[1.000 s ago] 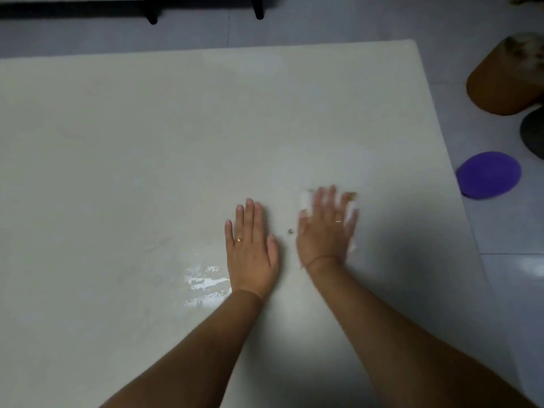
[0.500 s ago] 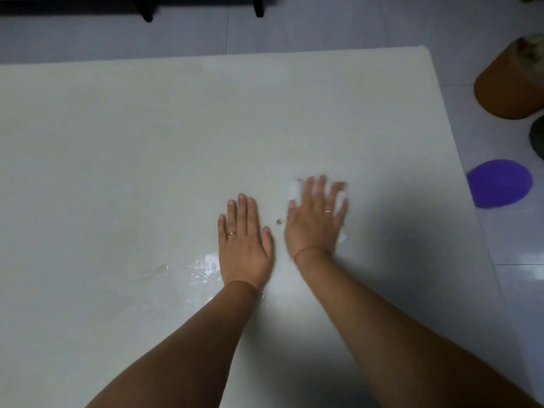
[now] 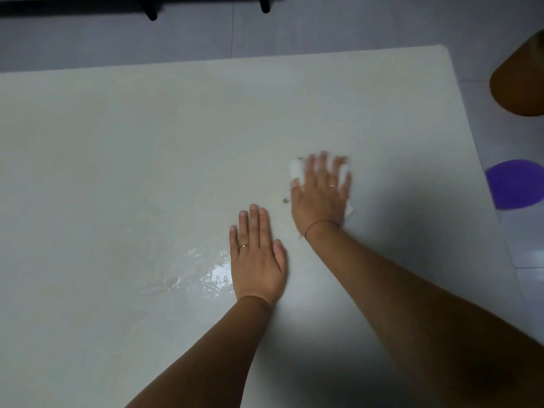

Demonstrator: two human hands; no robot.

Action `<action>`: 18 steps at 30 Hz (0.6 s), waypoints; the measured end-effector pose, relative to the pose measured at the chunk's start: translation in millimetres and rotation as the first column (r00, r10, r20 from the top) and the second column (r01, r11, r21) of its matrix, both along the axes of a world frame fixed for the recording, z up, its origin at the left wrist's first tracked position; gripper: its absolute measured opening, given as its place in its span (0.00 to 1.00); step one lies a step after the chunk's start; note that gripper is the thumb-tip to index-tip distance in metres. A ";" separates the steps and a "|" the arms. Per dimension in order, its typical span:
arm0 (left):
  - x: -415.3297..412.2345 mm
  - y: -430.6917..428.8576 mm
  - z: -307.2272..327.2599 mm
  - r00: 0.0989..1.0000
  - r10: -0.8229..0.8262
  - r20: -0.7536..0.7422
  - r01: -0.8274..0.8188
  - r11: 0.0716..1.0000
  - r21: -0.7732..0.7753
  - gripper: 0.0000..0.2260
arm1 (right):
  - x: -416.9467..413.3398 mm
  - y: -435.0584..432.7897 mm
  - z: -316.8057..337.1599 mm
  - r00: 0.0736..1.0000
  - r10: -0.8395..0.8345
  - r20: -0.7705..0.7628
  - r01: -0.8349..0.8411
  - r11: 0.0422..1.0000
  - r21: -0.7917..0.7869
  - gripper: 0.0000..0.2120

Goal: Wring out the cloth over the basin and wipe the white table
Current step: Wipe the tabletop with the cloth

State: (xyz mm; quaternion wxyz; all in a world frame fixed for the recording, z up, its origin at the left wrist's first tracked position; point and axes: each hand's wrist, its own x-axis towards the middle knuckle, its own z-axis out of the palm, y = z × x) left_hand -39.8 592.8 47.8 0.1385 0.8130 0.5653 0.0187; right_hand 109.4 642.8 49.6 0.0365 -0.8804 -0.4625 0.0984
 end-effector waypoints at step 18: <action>0.3 1.8 4.1 1.000 0.005 0.007 -0.005 1.000 -0.016 0.27 | 46.1 41.3 5.0 0.844 0.535 0.036 -0.536 0.844 0.022 0.27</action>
